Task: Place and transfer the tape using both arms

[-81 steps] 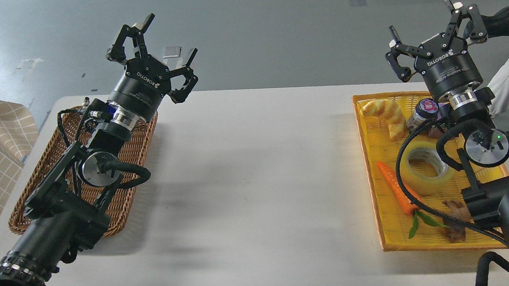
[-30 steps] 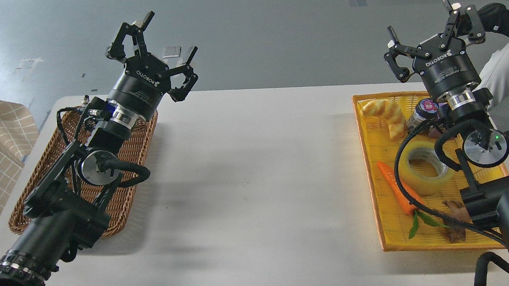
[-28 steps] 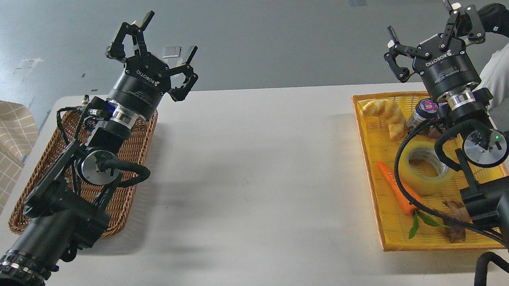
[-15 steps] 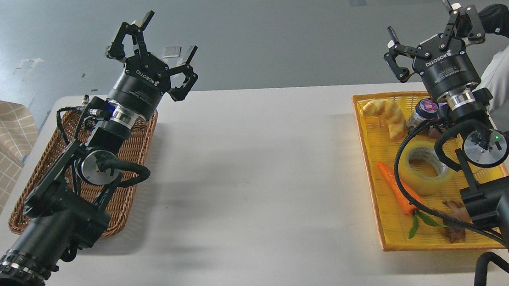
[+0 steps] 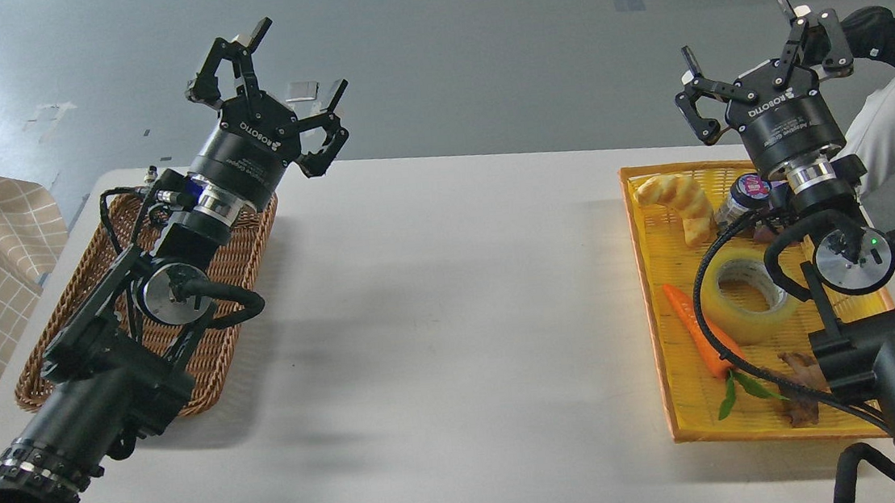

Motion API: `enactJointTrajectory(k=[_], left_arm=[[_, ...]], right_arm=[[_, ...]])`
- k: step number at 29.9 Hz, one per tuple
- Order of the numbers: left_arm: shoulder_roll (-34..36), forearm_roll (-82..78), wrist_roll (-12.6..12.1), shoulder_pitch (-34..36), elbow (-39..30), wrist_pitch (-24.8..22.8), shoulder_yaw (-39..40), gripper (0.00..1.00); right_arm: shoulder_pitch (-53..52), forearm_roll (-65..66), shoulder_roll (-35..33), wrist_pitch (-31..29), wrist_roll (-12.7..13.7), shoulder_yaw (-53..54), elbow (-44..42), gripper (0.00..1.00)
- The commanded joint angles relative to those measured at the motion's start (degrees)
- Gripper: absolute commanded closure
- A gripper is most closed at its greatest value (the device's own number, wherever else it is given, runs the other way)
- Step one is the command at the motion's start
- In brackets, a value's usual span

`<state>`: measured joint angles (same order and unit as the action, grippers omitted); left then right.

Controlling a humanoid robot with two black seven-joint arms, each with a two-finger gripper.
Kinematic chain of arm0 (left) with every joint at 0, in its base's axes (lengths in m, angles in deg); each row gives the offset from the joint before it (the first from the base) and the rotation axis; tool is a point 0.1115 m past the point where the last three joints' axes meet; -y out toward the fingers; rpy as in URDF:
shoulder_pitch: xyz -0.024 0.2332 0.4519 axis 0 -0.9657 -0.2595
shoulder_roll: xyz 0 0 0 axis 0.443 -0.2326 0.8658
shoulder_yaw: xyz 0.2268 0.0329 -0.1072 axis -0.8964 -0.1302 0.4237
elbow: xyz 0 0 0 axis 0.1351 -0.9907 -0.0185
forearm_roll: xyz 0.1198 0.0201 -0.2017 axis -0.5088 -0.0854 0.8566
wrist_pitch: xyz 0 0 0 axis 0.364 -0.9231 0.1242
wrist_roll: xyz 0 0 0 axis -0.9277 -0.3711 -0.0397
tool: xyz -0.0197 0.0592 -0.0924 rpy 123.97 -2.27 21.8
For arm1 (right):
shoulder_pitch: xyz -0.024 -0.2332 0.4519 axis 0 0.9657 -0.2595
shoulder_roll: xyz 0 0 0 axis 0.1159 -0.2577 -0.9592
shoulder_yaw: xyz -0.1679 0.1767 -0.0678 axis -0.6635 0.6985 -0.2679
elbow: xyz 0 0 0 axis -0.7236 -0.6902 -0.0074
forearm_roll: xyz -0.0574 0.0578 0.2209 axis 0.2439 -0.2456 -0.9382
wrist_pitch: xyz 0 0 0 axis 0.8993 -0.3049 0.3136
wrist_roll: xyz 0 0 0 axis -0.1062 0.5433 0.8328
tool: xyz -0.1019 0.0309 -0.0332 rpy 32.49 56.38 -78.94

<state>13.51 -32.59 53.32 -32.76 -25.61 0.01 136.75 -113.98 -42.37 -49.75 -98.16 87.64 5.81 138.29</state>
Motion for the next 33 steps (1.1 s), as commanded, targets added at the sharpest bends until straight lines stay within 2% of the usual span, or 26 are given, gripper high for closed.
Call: enactJointTrajectory(k=[1, 33], left_arm=[[0.0, 0.0, 0.0, 0.0, 0.0, 0.0, 0.0, 0.02], [-0.1, 0.0, 0.0, 0.0, 0.0, 0.0, 0.0, 0.02]], right_arm=[[0.0, 0.0, 0.0, 0.0, 0.0, 0.0, 0.0, 0.00], [-0.4, 0.0, 0.0, 0.0, 0.0, 0.3, 0.0, 0.00]])
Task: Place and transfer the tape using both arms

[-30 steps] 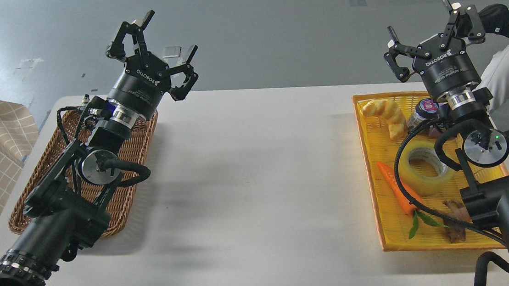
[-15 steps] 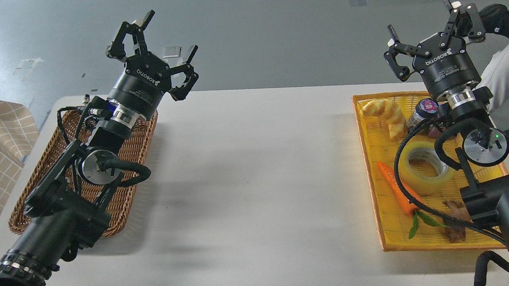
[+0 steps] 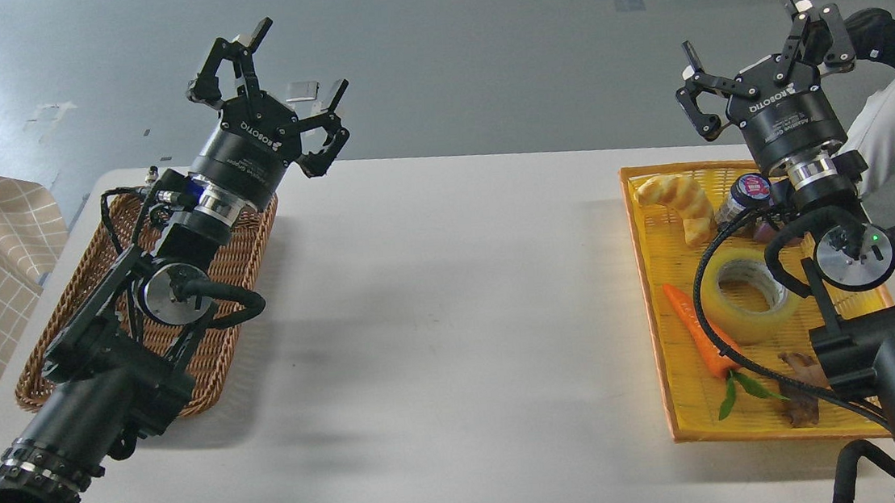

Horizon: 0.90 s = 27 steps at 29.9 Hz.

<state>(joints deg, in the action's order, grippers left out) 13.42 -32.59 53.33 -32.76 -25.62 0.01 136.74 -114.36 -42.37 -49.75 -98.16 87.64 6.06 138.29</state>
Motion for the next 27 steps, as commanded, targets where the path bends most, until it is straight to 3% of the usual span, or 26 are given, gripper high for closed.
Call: enactJointTrajectory(k=[1, 15, 27], left_arm=[[0.0, 0.0, 0.0, 0.0, 0.0, 0.0, 0.0, 0.02], [0.0, 0.0, 0.0, -0.2, 0.0, 0.0, 0.0, 0.02], [-0.1, 0.0, 0.0, -0.1, 0.0, 0.0, 0.0, 0.02]], right_arm=[[0.0, 0.0, 0.0, 0.0, 0.0, 0.0, 0.0, 0.00], [-0.3, 3.2, -4.1, 0.0, 0.1, -1.0, 0.7, 0.00], [0.9, 32.0, -9.3, 0.0, -0.3, -1.0, 12.4, 0.00]])
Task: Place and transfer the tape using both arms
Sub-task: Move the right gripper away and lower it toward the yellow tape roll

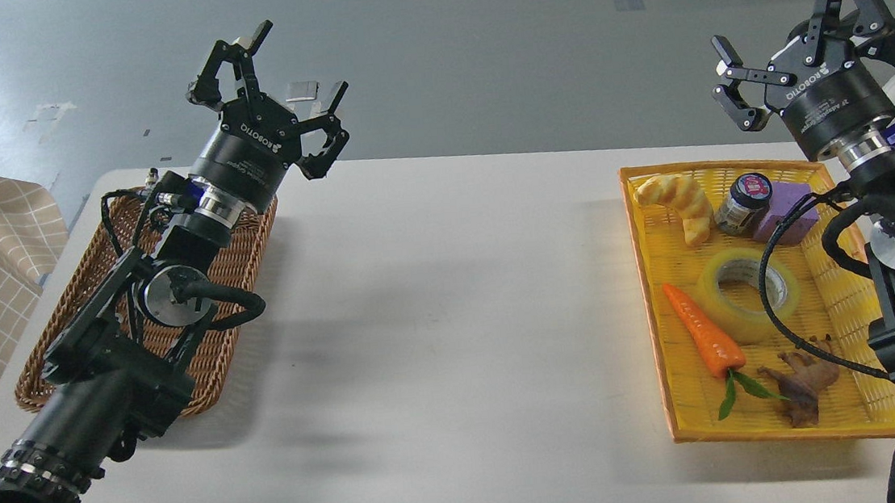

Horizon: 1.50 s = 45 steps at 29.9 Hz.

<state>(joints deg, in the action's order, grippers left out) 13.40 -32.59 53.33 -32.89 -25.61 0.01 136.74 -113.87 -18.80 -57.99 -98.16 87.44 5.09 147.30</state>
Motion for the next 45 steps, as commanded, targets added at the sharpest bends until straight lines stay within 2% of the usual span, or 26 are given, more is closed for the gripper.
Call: enactJointTrajectory(k=[1, 9, 18, 29, 36, 38, 45], left_arm=[[-0.1, 0.0, 0.0, 0.0, 0.0, 0.0, 0.0, 0.02], [-0.6, 0.0, 0.0, 0.2, 0.0, 0.0, 0.0, 0.02], [-0.5, 0.0, 0.0, 0.1, 0.0, 0.0, 0.0, 0.02], [-0.5, 0.0, 0.0, 0.2, 0.0, 0.0, 0.0, 0.02], [-0.5, 0.0, 0.0, 0.2, 0.0, 0.0, 0.0, 0.02], [-0.4, 0.0, 0.0, 0.1, 0.0, 0.0, 0.0, 0.02], [-0.3, 0.0, 0.0, 0.1, 0.0, 0.0, 0.0, 0.02]], right_arm=[[0.4, 10.4, -1.4, 0.0, -0.1, 0.0, 3.8, 0.00], [0.4, 27.1, -7.0, 0.0, 0.5, -4.4, 7.7, 0.00], [3.5, 28.6, -22.5, 0.0, 0.7, -12.3, 15.0, 0.00], [7.0, 33.2, -33.5, 0.0, 0.9, -12.4, 19.0, 0.00], [10.1, 43.7, -37.4, 0.0, 1.4, -12.6, 21.6, 0.00], [11.8, 48.7, -37.6, 0.0, 2.2, -13.0, 22.3, 0.00], [13.7, 60.7, -37.0, 0.0, 2.2, -17.1, 22.5, 0.00]])
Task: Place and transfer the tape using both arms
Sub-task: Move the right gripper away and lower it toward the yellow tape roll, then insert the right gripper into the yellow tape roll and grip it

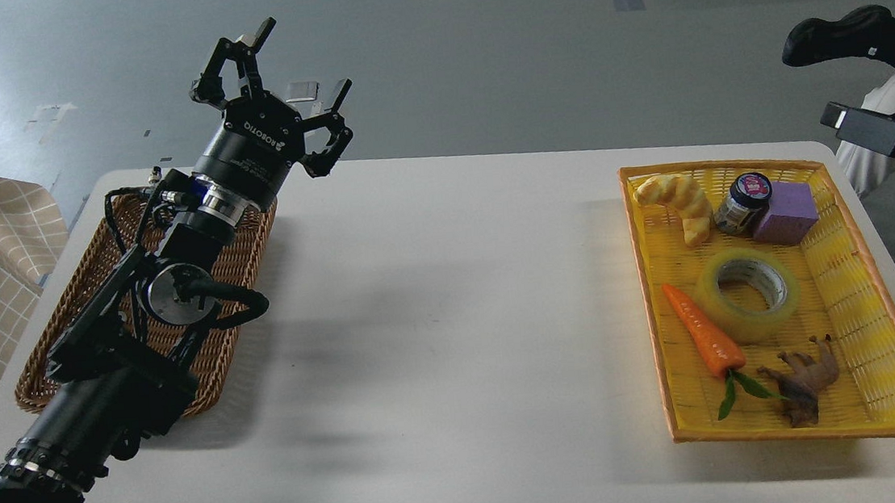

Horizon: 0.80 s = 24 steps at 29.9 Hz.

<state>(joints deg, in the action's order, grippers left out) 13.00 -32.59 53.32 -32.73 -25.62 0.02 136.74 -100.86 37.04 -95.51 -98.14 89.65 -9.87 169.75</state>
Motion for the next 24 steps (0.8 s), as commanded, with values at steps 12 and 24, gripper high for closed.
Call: enactJointTrajectory(k=[12, 24], left_arm=[[0.3, 0.0, 0.0, 0.0, -0.1, 0.0, 0.1, 0.02], [0.6, 0.0, 0.0, 0.0, -0.1, 0.0, 0.1, 0.02]], right_arm=[[3.9, 22.0, 6.0, 0.0, 0.0, -5.1, -0.4, 0.01], [3.8, 24.2, 7.9, 0.0, 0.2, -12.5, -3.5, 0.02]])
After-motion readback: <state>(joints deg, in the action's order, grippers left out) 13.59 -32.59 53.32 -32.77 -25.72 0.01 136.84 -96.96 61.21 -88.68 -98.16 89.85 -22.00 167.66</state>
